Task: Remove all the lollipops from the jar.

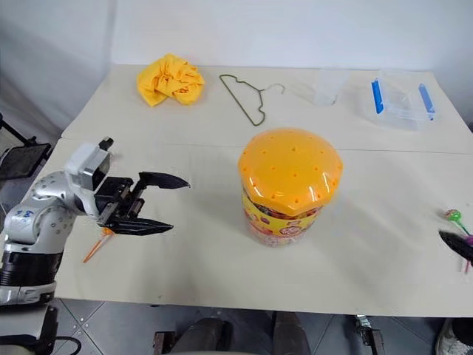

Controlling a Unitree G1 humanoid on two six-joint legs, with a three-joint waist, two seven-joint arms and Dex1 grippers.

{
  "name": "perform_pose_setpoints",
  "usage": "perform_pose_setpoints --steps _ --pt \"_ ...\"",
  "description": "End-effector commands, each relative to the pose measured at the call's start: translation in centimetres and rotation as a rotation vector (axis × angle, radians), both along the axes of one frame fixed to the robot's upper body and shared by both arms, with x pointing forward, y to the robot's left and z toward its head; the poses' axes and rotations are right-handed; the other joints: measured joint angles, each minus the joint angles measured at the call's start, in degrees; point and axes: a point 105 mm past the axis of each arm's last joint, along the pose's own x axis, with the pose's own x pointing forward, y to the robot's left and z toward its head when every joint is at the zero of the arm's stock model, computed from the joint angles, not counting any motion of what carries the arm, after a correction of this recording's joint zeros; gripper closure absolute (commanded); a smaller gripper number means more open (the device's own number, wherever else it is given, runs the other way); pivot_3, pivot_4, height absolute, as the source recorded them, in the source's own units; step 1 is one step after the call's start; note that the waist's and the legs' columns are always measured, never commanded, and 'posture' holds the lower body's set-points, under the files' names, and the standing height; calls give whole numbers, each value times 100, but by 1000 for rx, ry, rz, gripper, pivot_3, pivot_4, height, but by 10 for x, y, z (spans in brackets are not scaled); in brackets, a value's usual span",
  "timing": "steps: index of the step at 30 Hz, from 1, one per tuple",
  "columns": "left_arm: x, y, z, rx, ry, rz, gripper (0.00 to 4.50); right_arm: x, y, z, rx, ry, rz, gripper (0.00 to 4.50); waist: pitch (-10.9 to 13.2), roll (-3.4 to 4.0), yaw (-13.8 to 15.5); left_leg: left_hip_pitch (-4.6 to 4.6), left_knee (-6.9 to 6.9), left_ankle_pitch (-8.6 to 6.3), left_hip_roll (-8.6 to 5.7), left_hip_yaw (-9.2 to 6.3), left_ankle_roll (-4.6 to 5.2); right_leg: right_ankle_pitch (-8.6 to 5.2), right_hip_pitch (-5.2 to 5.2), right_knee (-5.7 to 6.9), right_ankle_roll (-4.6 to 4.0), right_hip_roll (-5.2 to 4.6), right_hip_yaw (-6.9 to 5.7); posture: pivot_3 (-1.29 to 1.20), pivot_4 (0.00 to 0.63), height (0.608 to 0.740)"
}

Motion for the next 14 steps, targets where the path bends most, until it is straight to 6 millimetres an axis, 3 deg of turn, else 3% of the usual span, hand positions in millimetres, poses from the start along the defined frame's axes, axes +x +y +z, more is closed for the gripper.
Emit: perform_pose_setpoints --steps 1,4,8,14 --pt "13 24 -2 35 -43 171 0 -8 26 32 -25 -126 160 40 0 0 3 3 0 0 1 0 0 0 2 0 0 -1 1 0 150 740" --pt "20 47 -14 28 -11 326 0 -11 81 27 -53 -144 403 40 0 -1 11 9 -1 -1 2 -3 -2 0 7 2 -1 -7 1 0 150 740" --pt "18 65 -31 95 -24 426 0 -21 128 10 -109 -168 589 40 0 -1 35 6 -1 -4 5 -9 -7 -1 6 22 -1 -12 -1 0 150 740" --pt "13 82 -35 107 -66 532 0 -14 135 -6 -146 -237 587 40 0 -2 140 7 2 -4 -5 -9 -3 -1 7 22 -2 -14 0 0 150 740"
